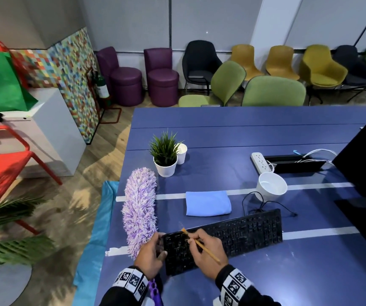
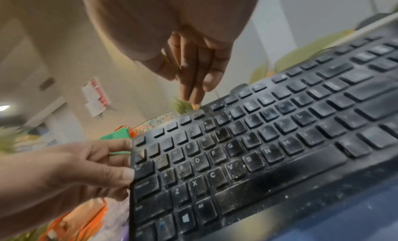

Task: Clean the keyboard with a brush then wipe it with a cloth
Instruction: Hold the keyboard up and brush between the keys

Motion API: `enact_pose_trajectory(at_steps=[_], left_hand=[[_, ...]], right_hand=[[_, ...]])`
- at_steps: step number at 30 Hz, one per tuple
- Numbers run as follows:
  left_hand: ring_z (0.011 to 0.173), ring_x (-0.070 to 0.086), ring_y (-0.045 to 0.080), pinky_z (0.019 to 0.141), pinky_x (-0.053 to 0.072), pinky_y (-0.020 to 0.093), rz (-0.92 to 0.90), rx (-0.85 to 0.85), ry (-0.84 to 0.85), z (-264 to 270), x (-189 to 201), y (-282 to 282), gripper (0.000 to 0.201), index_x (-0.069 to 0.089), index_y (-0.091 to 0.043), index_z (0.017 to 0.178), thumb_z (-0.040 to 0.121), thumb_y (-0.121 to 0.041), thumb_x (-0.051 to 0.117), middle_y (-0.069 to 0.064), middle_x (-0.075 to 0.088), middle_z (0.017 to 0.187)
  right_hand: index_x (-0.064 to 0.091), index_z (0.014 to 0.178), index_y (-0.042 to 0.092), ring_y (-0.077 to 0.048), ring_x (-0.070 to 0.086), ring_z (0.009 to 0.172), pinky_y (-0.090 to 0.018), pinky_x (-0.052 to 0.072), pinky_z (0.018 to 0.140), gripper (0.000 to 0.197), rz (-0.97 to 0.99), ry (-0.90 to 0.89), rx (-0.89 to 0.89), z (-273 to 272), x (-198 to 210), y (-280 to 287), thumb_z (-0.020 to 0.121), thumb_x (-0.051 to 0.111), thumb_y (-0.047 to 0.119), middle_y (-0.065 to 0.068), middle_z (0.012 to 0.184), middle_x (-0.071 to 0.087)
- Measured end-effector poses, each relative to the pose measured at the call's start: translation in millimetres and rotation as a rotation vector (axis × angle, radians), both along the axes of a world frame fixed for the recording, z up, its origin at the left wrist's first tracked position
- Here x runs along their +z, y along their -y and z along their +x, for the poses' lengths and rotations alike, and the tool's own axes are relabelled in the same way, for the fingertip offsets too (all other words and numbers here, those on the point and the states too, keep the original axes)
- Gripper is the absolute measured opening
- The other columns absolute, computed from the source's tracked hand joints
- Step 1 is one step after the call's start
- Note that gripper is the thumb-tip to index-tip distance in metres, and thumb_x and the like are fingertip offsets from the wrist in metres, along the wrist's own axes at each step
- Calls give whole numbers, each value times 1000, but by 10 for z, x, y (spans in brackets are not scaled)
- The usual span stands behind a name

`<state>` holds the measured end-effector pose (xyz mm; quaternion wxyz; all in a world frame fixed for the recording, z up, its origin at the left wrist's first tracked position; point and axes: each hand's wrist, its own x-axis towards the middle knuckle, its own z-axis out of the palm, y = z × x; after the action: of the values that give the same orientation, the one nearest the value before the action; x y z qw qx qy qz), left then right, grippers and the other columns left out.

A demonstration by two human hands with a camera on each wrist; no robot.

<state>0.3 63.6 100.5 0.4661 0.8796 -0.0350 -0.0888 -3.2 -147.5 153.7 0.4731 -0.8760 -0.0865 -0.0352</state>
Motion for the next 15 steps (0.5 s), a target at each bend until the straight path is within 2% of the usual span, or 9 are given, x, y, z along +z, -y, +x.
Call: enact_pose_trajectory(at_steps=[3, 5, 7, 9, 10, 13, 15], left_hand=[[79, 68, 2, 77, 49, 10, 2, 2, 12, -9, 14, 4, 66, 43, -54, 105, 77, 3, 64, -27, 66, 98], [80, 67, 1, 76, 48, 8, 3, 2, 13, -19, 29, 7, 68, 43, -56, 105, 77, 2, 64, -28, 65, 98], [82, 67, -1, 76, 46, 6, 4, -1, 5, -11, 23, 11, 63, 45, -51, 104, 77, 2, 64, -31, 65, 98], [84, 66, -5, 77, 45, 5, 12, 2, -3, 1, 13, 10, 54, 49, -44, 101, 77, 3, 64, -36, 63, 97], [84, 66, -3, 77, 46, 7, 3, 1, -7, 4, 15, 9, 54, 49, -43, 102, 77, 3, 63, -34, 64, 97], [82, 68, 4, 78, 47, 9, -27, 4, 2, 6, 43, 17, 64, 45, -51, 107, 77, 3, 61, -23, 67, 98], [82, 67, 3, 76, 45, 5, -21, 13, 8, 3, 51, 23, 71, 42, -59, 105, 77, 3, 61, -25, 66, 99]], right_hand=[[60, 83, 24, -5, 56, 53, -17, 46, 53, 6, 17, 28, -166, 33, -24, 56, 87, 60, 20, 9, 60, 60], [60, 79, 20, -5, 53, 48, -12, 42, 48, 9, 40, 40, -199, 19, -2, 78, 84, 62, 14, 8, 55, 58], [59, 76, 24, -4, 56, 48, -16, 46, 48, 12, 44, -2, -102, -39, -19, 59, 84, 63, 16, 7, 56, 61], [57, 76, 30, -9, 63, 55, -27, 54, 54, 11, 36, -112, 54, -135, -82, 13, 85, 59, 25, 3, 65, 68], [57, 77, 32, -12, 65, 57, -30, 55, 56, 10, 14, -135, 79, -174, -116, 0, 85, 58, 27, 2, 67, 69], [59, 76, 27, -10, 59, 50, -20, 46, 49, 12, 53, -94, -89, -175, -126, 60, 86, 59, 20, 3, 61, 66], [60, 76, 25, -6, 60, 52, -19, 47, 51, 14, 99, -60, -175, -158, -103, 110, 87, 61, 15, 7, 66, 68]])
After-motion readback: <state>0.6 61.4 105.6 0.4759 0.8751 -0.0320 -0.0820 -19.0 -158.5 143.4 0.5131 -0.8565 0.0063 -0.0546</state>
